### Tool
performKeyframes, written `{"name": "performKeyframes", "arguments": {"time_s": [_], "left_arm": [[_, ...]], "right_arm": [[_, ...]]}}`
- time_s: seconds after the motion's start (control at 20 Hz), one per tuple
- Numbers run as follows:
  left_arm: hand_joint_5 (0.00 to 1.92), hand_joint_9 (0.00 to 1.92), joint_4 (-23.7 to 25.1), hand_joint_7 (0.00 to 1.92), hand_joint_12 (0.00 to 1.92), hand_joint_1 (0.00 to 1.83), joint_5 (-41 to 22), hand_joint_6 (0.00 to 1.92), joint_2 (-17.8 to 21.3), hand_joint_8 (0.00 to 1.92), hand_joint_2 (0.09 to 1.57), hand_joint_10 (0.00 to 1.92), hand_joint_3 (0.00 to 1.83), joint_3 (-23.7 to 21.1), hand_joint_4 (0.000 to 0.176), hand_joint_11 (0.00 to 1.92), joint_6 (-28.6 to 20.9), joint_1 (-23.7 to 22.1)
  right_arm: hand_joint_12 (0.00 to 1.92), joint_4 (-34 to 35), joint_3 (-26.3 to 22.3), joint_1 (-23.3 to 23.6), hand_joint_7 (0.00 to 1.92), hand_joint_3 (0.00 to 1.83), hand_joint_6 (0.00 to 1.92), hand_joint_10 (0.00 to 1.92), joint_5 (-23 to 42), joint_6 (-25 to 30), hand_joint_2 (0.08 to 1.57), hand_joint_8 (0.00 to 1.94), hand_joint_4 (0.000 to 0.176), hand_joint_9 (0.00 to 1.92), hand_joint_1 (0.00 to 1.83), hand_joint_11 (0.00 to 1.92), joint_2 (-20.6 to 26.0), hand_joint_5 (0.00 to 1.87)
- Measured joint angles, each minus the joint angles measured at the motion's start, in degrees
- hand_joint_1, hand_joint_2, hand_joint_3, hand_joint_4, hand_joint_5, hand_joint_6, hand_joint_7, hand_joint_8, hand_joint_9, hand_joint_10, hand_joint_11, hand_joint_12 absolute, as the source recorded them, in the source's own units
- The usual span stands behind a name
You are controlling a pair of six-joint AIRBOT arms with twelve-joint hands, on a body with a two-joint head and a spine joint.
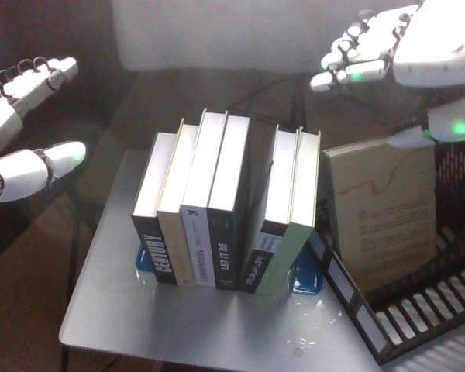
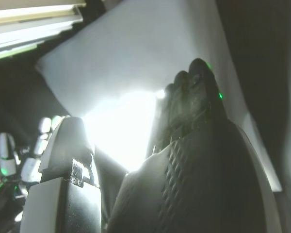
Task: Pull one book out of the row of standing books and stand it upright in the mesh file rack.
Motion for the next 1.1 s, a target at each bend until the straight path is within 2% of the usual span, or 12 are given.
{"name": "performKeyframes", "arguments": {"time_s": [0.05,0.1,0.15,0.25,0.3,0.35,0.4,0.45,0.65,0.75,0.9,1.1], "left_arm": [[0.05,0.0,0.26,0.0,0.0,0.59,-0.39,0.0,0.24,0.0,1.35,0.0,0.0,0.0,0.03,0.0,-0.02,-0.31],[0.05,0.0,0.46,0.0,0.0,0.61,-1.05,0.0,0.48,0.0,1.35,0.0,0.0,-0.15,0.016,0.0,0.02,-0.48],[0.05,0.0,0.5,0.0,0.0,0.64,-1.79,0.0,0.72,0.0,1.35,0.0,0.0,-0.44,0.009,0.0,0.04,-0.55],[0.02,0.0,1.09,0.0,0.01,0.64,-3.02,0.0,1.44,0.0,1.35,0.0,0.0,-1.33,0.006,0.01,-0.11,-0.72],[0.0,0.0,1.77,0.0,0.02,0.62,-4.52,0.0,1.62,0.0,1.35,0.0,0.0,-1.68,0.014,0.02,-0.55,-0.87],[0.0,0.0,2.36,0.0,0.03,0.62,-5.18,0.0,1.81,0.0,1.35,0.0,0.0,-2.03,0.007,0.04,-0.94,-0.87],[0.0,0.0,3.67,0.0,0.14,0.58,-6.38,0.0,1.9,0.0,1.36,0.0,0.0,-2.19,0.03,0.01,-1.44,-0.87],[0.0,0.0,3.98,0.0,0.16,0.57,-7.19,0.0,2.12,0.0,1.36,0.0,0.0,-2.69,0.052,0.0,-1.66,-0.94],[0.0,0.0,6.32,0.0,0.18,0.45,-10.12,0.0,2.82,0.0,1.36,0.0,0.0,-3.89,0.14,0.0,-2.36,-1.64],[0.0,0.0,7.72,0.0,0.27,0.4,-11.85,0.0,3.21,0.0,1.37,0.0,0.0,-4.87,0.146,0.0,-2.84,-1.57],[0.0,0.0,8.76,0.0,0.36,0.44,-13.22,0.0,3.19,0.0,1.38,0.0,0.0,-5.42,0.097,0.0,-4.33,-0.74],[0.0,0.0,9.99,0.0,0.03,0.39,-13.0,0.0,2.89,0.0,1.35,0.0,0.0,-5.16,0.11,0.0,-5.01,-1.49]], "right_arm": [[0.35,13.35,1.38,-0.83,0.0,0.0,0.0,0.0,1.79,-6.88,1.33,0.0,0.099,0.0,0.39,0.0,0.04,0.0],[0.37,20.0,1.88,-1.53,0.0,0.01,0.0,0.03,3.04,-9.79,1.38,0.0,0.032,0.08,0.29,0.0,0.24,0.0],[0.38,25.4,1.88,-2.56,0.0,0.01,0.0,0.03,4.07,-12.94,1.37,0.0,0.005,0.09,0.41,0.0,0.85,0.0],[0.52,35.69,1.42,-5.05,0.0,0.0,0.0,0.1,6.58,-18.45,1.36,0.0,0.019,0.1,0.42,0.0,2.51,0.0],[1.1,46.29,0.52,-7.37,0.0,0.0,0.0,0.53,8.87,-23.63,1.31,0.0,0.035,0.03,0.42,0.0,3.98,0.0],[1.17,50.29,0.22,-8.5,0.0,0.0,0.0,0.67,10.29,-25.51,1.32,0.0,0.037,0.0,0.41,0.0,4.5,0.0],[1.12,56.5,-0.17,-10.99,0.0,0.01,0.0,0.6,12.76,-28.57,1.36,0.0,0.031,0.0,0.34,0.0,5.16,0.0],[1.12,60.48,-0.59,-13.14,0.0,0.01,0.0,0.55,14.34,-30.67,1.38,0.0,0.0,0.0,0.28,0.0,5.64,0.0],[1.15,76.94,-4.22,-22.6,0.0,0.0,0.0,0.51,23.43,-37.77,1.36,0.0,0.0,0.0,0.37,0.0,8.09,0.0],[1.05,82.93,-6.1,-27.98,0.0,0.0,0.0,0.69,28.59,-40.09,1.28,0.0,0.0,0.0,0.54,0.0,9.22,0.0],[0.93,90.86,-7.72,-35.58,0.0,0.0,0.0,0.63,34.88,-43.06,1.3,0.0,0.0,0.0,0.52,0.0,8.87,0.0],[0.62,100.08,-9.07,-46.31,0.0,0.0,0.0,0.46,42.36,-44.17,1.33,0.0,0.003,0.0,0.43,0.0,7.52,0.0]]}}
